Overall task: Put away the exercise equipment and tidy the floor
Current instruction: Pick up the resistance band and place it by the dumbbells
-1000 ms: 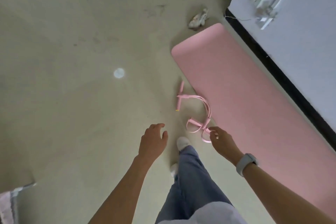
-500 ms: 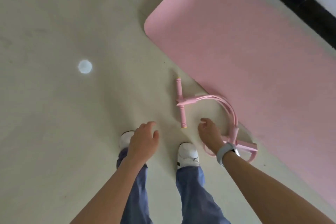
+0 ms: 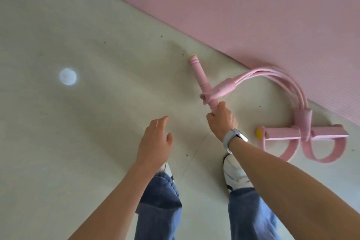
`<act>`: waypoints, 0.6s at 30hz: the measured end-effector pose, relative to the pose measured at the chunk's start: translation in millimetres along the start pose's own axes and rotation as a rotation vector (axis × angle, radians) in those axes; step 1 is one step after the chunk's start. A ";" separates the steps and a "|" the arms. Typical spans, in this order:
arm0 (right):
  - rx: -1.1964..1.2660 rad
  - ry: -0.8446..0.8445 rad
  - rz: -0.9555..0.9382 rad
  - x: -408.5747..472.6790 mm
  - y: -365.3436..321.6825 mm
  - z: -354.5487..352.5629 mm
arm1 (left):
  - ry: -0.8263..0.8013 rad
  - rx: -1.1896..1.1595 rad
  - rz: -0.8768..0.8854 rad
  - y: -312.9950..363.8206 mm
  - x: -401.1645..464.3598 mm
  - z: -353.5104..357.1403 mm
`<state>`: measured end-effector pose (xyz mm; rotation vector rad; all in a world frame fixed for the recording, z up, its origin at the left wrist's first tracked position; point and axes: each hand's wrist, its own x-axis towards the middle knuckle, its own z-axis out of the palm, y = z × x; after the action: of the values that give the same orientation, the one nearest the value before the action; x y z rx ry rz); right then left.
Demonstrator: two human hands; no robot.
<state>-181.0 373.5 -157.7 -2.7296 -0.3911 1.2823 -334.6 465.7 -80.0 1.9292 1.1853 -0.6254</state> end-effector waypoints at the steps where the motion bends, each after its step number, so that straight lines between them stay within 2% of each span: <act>1: -0.007 -0.008 -0.016 -14.2 -0.2 -11.2 | 0.018 0.036 0.037 9.1 -5.2 -7.6; 3: -0.023 -0.033 -0.061 -48.5 1.6 -38.9 | 0.071 0.141 0.130 31.3 -18.2 -23.4; 7: -0.051 -0.081 -0.238 -127.6 23.4 -109.3 | 0.226 0.551 0.463 90.1 -55.9 -57.3; 11: -0.008 -0.091 -0.352 -183.0 59.6 -160.9 | 0.238 0.750 0.762 141.1 -81.6 -73.7; 15: -0.013 0.138 -0.436 -198.1 99.3 -182.6 | 0.043 0.769 0.799 152.9 -83.9 -66.7; 18: 0.240 0.285 -0.272 -172.2 137.1 -177.5 | -0.013 0.705 0.748 160.1 -76.5 -44.6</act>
<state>-124.3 197.9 56.6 -2.4999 -0.5196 0.8029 -224.9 419.6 58.9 2.7109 0.1386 -0.6740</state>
